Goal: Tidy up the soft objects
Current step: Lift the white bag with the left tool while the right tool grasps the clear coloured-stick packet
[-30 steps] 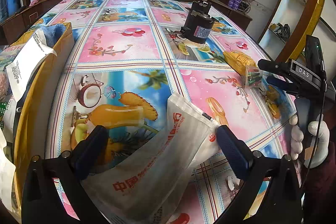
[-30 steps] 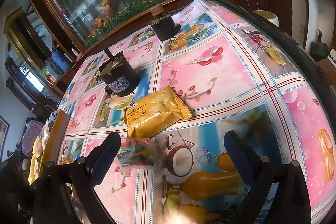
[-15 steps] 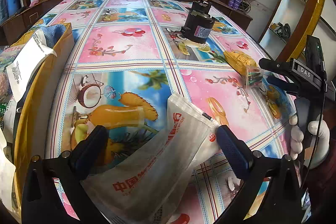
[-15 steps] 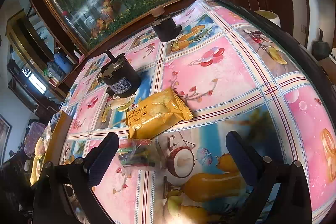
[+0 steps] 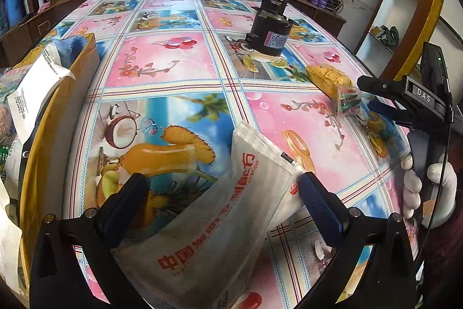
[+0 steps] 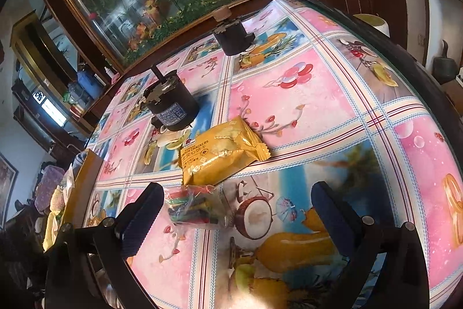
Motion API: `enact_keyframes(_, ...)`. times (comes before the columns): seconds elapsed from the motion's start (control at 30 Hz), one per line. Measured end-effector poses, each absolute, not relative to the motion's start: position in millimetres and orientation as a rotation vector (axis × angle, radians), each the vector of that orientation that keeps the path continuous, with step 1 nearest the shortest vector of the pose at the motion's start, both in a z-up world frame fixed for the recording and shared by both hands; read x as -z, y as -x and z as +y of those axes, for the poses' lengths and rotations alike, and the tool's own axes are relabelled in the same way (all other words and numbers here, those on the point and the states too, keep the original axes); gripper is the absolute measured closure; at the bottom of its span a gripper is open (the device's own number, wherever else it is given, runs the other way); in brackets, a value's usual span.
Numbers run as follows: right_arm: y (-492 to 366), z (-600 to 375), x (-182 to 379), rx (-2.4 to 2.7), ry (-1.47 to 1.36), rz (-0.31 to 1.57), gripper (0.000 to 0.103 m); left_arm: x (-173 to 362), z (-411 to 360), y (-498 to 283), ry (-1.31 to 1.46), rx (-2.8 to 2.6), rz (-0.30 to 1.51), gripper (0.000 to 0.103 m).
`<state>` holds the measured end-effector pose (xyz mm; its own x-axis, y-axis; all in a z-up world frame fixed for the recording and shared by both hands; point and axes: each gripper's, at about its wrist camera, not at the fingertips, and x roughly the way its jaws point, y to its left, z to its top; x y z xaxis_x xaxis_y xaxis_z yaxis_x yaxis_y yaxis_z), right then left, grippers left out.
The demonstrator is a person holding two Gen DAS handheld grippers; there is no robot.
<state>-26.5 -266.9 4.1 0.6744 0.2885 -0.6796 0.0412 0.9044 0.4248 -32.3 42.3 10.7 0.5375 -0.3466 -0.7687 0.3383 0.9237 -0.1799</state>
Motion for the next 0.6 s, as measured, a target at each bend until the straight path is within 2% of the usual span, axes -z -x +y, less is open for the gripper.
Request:
enact_keyframes(0.1,27.9,-265.6,-4.9,-0.145,-0.426,0.834,0.000,-12.4,44.2,34.1,0.029,0.440,0.919,0.001)
enact_keyframes(0.17,30.8,-263.0,-5.5,-0.150,-0.429,0.844,0.000,-16.8,43.0,39.3,0.005,0.442,0.921,0.005)
enact_keyframes(0.33,35.9,-245.6,-10.1,-0.185,-0.408,0.865,0.000,-39.2,32.6,58.1,-0.149,0.428,0.838,0.005)
enact_keyframes(0.43,33.4,-229.7,-11.9,-0.195,-0.356,0.880,0.000,-34.7,20.8,64.7,-0.282,0.384,0.832,0.004)
enact_keyframes(0.53,27.0,-217.1,-8.0,-0.168,-0.301,0.902,0.002,-13.4,6.3,62.9,-0.411,0.337,0.891,0.003)
enact_keyframes(0.6,23.0,-210.4,-5.9,-0.131,-0.261,0.905,0.010,-15.5,8.1,60.5,-0.374,0.338,0.882,0.004)
